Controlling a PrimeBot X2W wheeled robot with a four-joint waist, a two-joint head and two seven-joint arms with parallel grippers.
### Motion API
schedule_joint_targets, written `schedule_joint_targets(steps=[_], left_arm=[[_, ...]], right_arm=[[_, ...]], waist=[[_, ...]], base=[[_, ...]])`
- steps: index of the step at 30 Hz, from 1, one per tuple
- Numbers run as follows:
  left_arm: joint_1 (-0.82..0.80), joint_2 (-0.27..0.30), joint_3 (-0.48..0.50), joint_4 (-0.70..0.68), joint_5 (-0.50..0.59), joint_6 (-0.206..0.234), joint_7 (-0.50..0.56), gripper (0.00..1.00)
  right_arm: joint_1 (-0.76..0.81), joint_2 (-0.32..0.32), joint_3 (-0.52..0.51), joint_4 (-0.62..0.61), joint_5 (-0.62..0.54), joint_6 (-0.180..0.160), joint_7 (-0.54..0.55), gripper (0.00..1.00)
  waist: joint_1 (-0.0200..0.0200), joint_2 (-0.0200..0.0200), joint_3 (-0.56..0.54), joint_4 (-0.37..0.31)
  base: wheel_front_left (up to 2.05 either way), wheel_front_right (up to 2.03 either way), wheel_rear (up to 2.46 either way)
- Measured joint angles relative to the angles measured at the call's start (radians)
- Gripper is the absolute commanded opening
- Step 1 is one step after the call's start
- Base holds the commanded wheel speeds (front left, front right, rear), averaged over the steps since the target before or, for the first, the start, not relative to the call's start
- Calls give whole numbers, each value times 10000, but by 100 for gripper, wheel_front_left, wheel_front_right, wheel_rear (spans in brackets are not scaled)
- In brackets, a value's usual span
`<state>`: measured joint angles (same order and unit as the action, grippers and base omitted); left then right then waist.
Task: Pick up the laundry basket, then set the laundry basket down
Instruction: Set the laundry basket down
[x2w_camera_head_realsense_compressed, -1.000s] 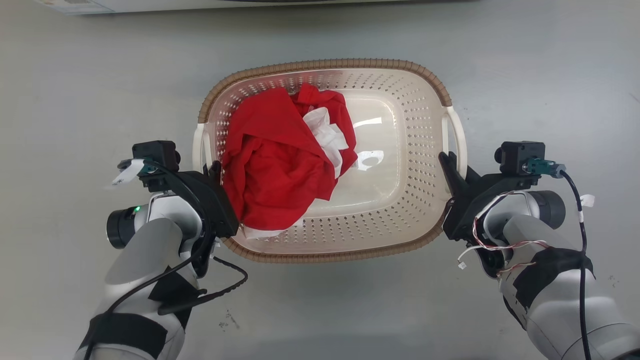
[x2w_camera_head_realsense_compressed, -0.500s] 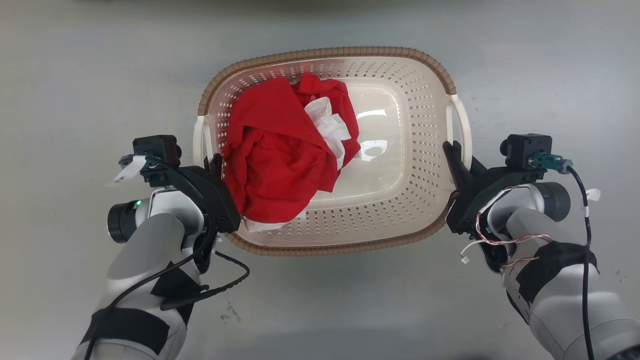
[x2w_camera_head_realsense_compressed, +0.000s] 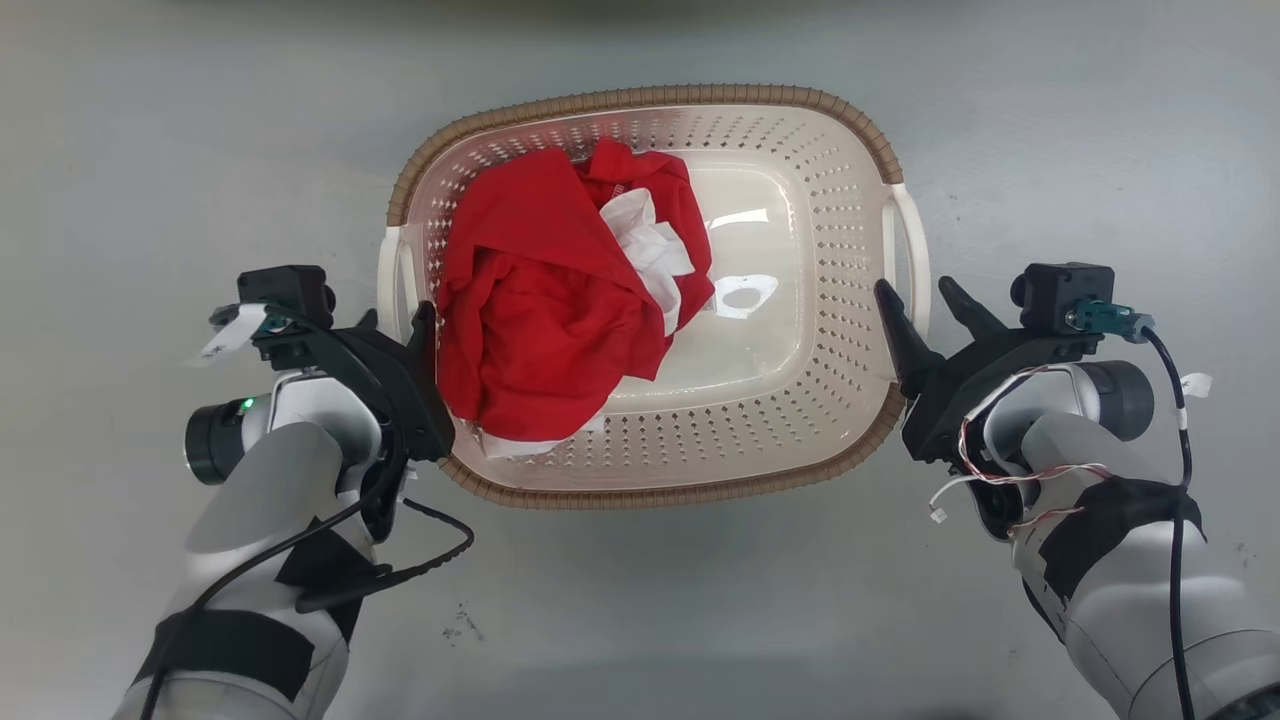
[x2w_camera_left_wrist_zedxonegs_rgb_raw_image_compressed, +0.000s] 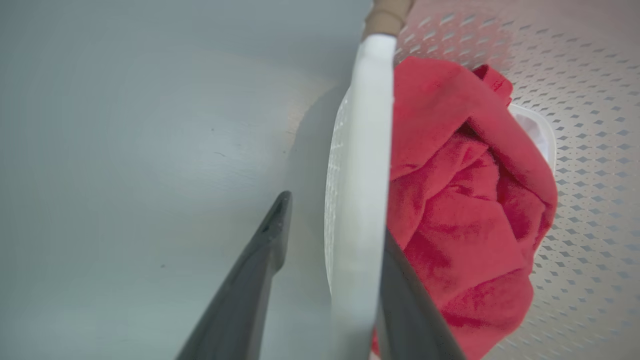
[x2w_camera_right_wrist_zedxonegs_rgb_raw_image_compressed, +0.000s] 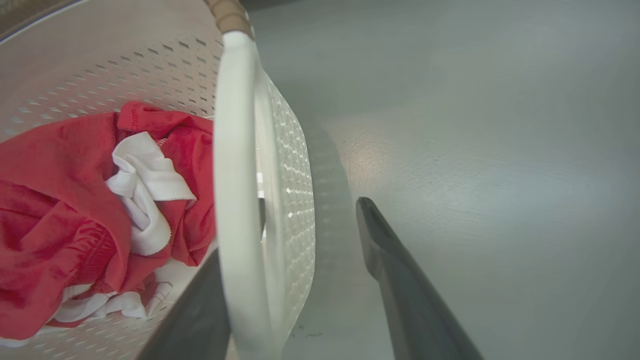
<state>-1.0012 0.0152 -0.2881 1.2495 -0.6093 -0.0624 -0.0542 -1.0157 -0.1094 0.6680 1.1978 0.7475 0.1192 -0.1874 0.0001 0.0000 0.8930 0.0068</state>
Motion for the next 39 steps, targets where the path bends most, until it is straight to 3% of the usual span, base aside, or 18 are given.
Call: schedule_joint_targets(steps=[17, 29, 39], left_arm=[[114, 163, -255, 75, 23, -347, -573, 100], [1068, 491, -545, 52, 491, -362, -1760, 100], [1825, 602, -642, -307, 625, -430, -1952, 100]], right_arm=[[295, -23, 134, -13, 159, 42, -255, 100], [1311, -286, 349, -336, 75, 42, -591, 100], [1956, -286, 190, -794, 54, 42, -616, 100]], waist=[[-1, 0, -897, 42], [-2, 0, -2528, -91], [-4, 0, -3828, -258]], base=[[0, 0, 0], [0, 0, 0], [0, 0, 0]])
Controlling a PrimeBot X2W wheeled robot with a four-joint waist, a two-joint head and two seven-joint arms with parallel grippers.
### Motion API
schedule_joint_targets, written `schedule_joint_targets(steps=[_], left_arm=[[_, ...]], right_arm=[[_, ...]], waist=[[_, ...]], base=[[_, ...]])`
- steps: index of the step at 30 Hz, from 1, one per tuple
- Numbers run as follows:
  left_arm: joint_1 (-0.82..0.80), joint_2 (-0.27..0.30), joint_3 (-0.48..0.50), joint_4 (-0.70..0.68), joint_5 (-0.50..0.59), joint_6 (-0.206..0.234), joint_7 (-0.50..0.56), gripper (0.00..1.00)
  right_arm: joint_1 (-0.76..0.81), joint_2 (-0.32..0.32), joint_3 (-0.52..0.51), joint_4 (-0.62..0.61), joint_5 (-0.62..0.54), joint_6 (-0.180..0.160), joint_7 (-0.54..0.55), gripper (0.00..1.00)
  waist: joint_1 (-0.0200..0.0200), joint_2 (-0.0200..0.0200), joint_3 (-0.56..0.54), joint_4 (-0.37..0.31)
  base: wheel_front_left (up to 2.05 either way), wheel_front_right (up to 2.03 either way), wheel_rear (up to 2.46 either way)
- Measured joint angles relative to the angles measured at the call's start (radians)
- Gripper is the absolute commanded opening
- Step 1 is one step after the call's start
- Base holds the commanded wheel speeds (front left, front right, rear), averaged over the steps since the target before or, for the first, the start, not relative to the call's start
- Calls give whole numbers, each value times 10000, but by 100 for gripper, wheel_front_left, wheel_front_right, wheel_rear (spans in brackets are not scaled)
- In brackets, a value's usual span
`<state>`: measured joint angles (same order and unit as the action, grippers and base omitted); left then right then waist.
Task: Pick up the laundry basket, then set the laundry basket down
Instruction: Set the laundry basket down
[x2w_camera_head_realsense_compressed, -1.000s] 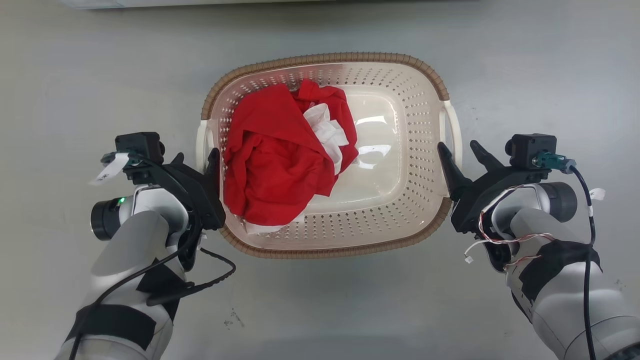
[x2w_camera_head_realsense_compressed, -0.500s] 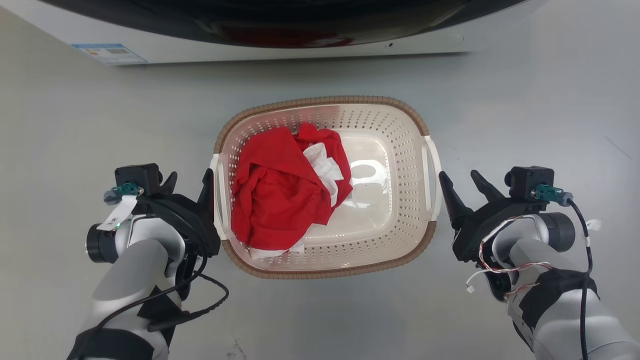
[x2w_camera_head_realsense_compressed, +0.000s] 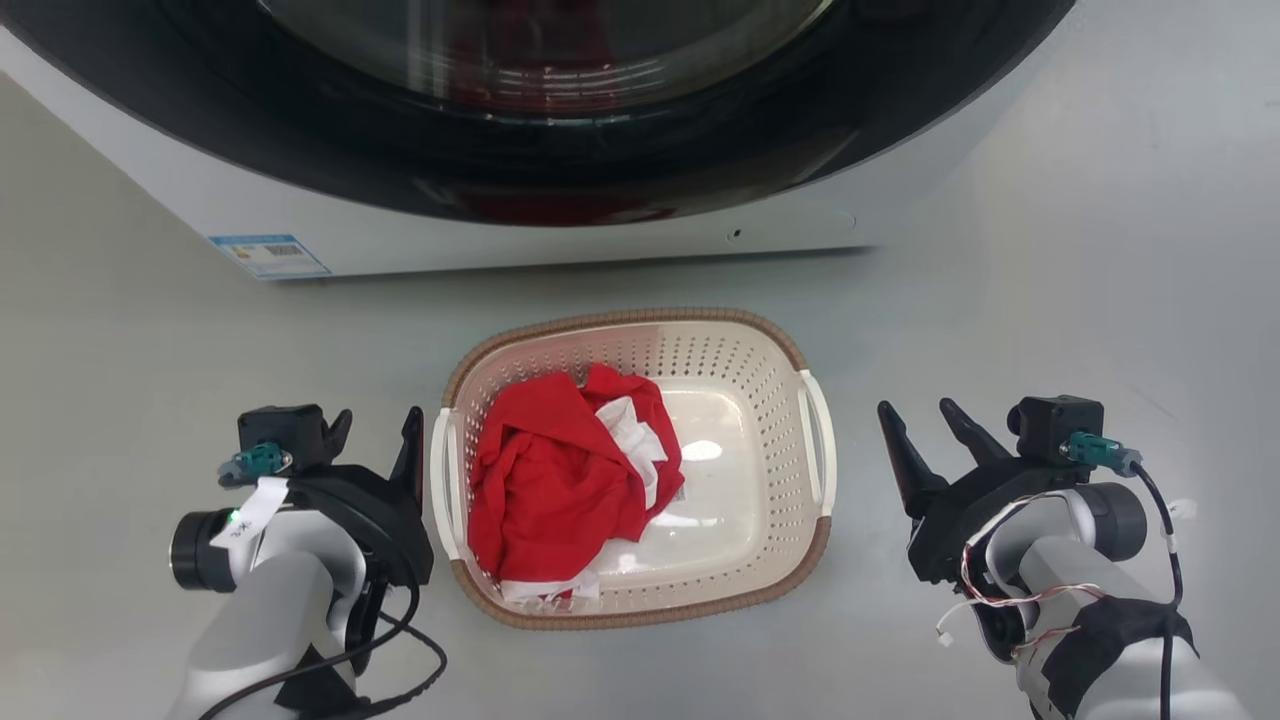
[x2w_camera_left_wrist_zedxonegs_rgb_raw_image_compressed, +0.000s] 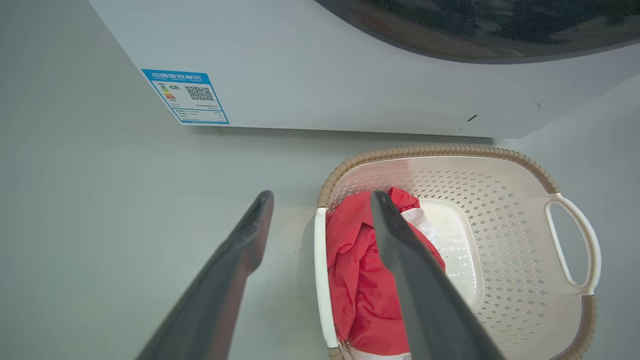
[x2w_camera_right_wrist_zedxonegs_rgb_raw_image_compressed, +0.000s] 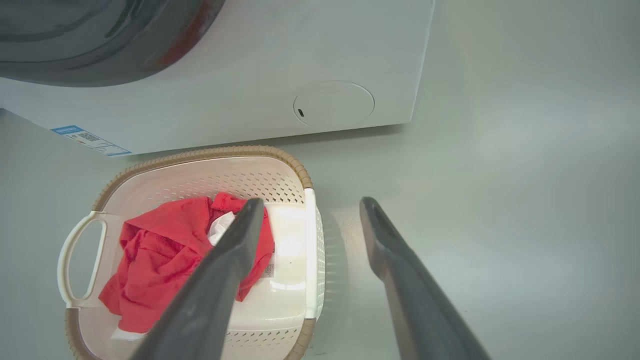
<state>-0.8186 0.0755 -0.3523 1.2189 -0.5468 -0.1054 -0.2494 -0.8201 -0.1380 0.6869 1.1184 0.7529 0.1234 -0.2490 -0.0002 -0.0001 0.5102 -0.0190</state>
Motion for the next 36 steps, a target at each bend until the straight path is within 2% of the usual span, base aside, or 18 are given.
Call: schedule_joint_targets(steps=[6, 20, 36], left_arm=[[725, -6, 21, -477, 33, 169, -2, 100], [2749, 219, 309, -2894, 593, 938, -2, 100], [5359, 648, 497, -6642, 1532, 1778, -4, 100]], right_arm=[[540, -221, -328, -527, -82, -52, -2, 100], [2134, -627, -976, -2065, -698, -848, -2, 100], [3925, -1129, -1559, -4621, -1657, -1695, -2, 100]], waist=[[-1, 1, -880, -93], [0, 1, -2709, -168], [1, 0, -4309, -259]], base=[[0, 0, 0], [0, 0, 0], [0, 0, 0]])
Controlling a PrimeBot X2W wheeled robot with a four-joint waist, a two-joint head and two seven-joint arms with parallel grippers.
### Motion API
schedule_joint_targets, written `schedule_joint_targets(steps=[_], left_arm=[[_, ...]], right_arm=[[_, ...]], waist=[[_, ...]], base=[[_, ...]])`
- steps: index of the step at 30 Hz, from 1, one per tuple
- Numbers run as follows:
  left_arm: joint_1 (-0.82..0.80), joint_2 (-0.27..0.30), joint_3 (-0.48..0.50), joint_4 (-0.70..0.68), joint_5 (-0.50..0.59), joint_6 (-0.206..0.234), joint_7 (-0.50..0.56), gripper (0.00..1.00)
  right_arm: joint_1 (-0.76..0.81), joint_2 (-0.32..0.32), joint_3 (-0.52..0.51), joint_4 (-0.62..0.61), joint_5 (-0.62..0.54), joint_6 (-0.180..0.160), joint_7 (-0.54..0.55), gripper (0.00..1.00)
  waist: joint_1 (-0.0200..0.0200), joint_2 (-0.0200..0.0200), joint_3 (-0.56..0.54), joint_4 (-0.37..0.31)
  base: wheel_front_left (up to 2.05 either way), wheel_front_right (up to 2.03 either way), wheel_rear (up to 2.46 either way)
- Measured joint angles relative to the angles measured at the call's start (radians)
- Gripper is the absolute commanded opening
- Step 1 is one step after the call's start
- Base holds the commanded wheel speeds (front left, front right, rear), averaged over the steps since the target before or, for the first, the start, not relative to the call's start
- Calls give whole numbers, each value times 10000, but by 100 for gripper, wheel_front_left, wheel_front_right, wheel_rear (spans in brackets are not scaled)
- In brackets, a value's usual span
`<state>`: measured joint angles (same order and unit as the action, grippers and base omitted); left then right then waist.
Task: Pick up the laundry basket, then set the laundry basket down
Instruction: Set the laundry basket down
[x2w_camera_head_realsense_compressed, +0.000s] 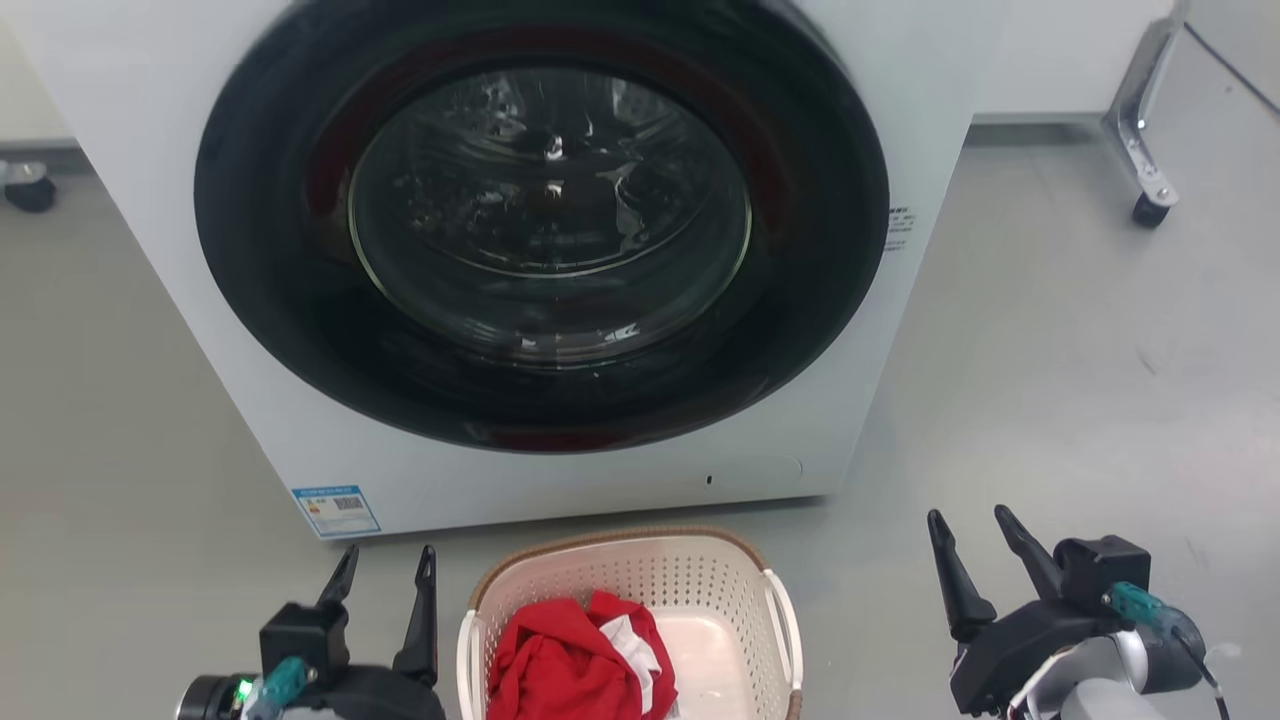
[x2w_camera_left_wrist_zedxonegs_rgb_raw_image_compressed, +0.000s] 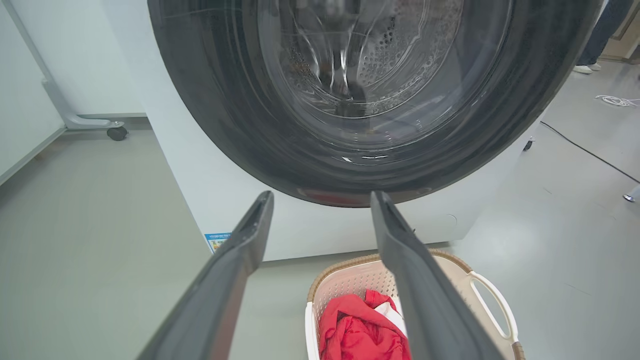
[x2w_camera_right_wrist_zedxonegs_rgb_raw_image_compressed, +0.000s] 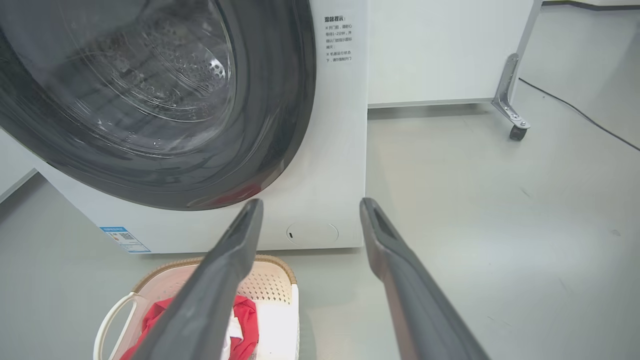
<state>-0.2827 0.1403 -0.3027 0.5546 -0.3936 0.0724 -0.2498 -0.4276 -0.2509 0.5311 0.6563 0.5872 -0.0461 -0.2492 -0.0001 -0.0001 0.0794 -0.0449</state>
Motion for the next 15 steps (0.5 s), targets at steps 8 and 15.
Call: schedule_joint_targets(steps=[8, 15], left_arm=[[1302, 134, 226, -1609, 318, 255, 0, 100], [2379, 134, 433, -2566, 443, 374, 0, 100]], right_arm=[[1055, -244, -324, -1208, -309, -255, -2, 100], [1988, -372, -575, -2008, -449, -431, 0, 100]], waist=[[0, 0, -572, -45], [0, 0, -955, -26]], base=[[0, 0, 0], [0, 0, 0]])
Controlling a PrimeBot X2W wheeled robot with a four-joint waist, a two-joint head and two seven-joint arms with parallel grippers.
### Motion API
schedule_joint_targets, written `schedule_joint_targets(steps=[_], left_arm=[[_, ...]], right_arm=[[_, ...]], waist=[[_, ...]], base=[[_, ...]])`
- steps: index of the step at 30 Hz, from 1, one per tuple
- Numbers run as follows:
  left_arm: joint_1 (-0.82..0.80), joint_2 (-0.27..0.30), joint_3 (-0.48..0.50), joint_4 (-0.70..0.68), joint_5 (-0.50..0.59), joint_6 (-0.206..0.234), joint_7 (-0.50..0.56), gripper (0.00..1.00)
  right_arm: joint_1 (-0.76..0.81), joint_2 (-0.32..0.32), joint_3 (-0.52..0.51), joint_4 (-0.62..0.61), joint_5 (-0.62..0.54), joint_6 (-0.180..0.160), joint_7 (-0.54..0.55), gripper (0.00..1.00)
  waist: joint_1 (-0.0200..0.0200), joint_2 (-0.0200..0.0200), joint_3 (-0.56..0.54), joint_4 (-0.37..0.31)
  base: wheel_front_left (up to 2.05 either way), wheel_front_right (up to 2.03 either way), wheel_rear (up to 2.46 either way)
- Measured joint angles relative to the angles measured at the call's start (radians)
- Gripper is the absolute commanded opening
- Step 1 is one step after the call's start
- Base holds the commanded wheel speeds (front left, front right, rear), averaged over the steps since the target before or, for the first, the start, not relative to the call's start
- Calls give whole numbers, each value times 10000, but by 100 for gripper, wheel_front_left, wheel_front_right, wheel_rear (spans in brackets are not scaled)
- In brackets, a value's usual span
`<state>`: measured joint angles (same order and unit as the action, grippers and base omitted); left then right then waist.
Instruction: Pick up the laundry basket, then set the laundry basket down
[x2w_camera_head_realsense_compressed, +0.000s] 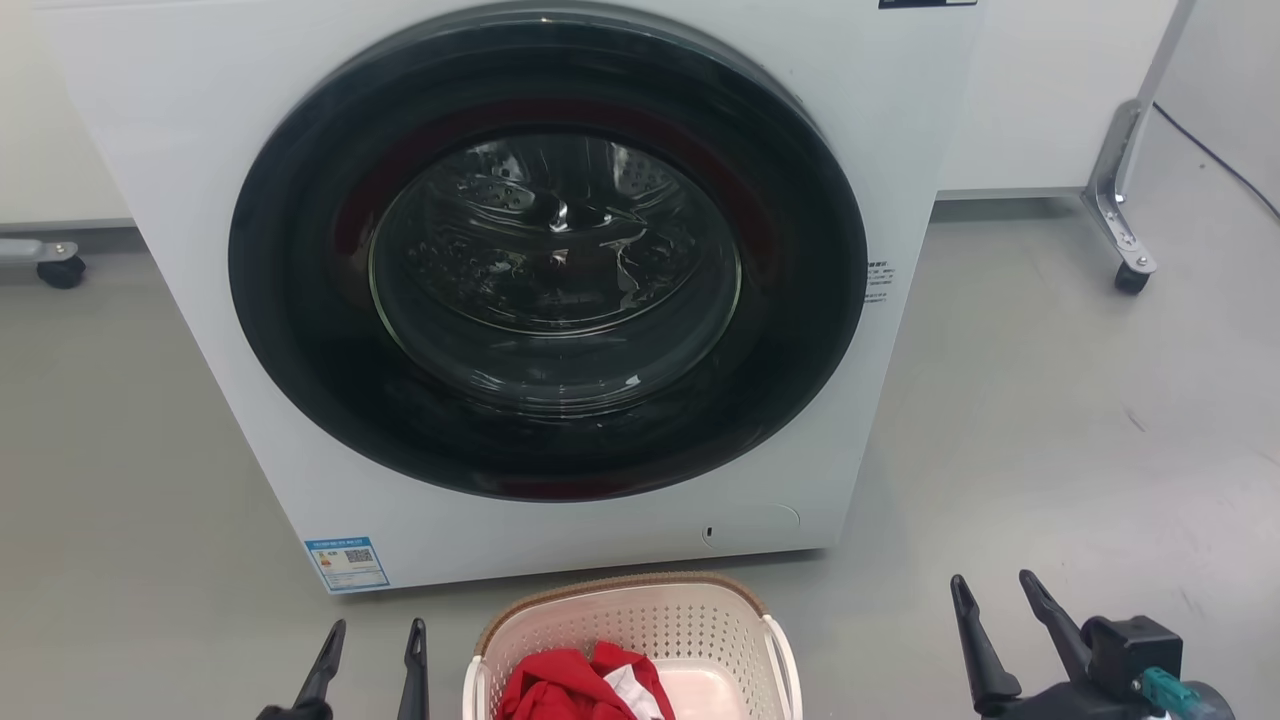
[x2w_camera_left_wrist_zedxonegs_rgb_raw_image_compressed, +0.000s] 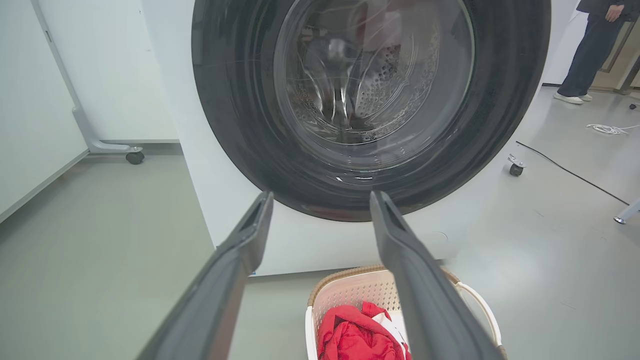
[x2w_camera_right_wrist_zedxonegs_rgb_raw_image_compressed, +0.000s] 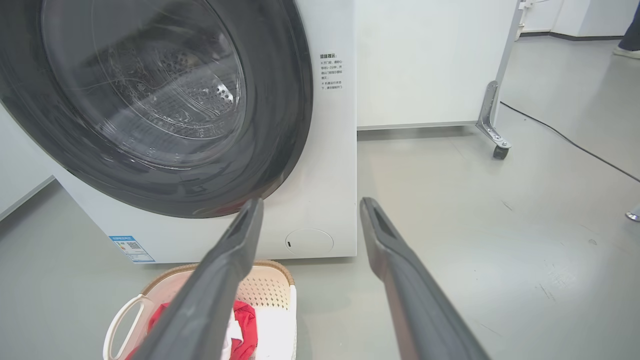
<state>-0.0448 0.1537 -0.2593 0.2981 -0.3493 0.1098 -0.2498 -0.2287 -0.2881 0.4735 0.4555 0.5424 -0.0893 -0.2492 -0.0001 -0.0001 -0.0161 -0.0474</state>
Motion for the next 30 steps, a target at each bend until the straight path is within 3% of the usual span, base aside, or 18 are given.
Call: schedule_joint_targets(steps=[12, 30], left_arm=[[893, 10, 337, -945, 98, 92, 0, 100], [1371, -165, 593, -1482, 437, 144, 412, 100]], right_arm=[[951, -148, -460, -1183, -443, -255, -2, 100], [1633, -178, -928, -1916, -878, -339, -2, 100]], waist=[[2, 2, -142, 9], [2, 2, -205, -65]], base=[[0, 0, 0], [0, 0, 0]])
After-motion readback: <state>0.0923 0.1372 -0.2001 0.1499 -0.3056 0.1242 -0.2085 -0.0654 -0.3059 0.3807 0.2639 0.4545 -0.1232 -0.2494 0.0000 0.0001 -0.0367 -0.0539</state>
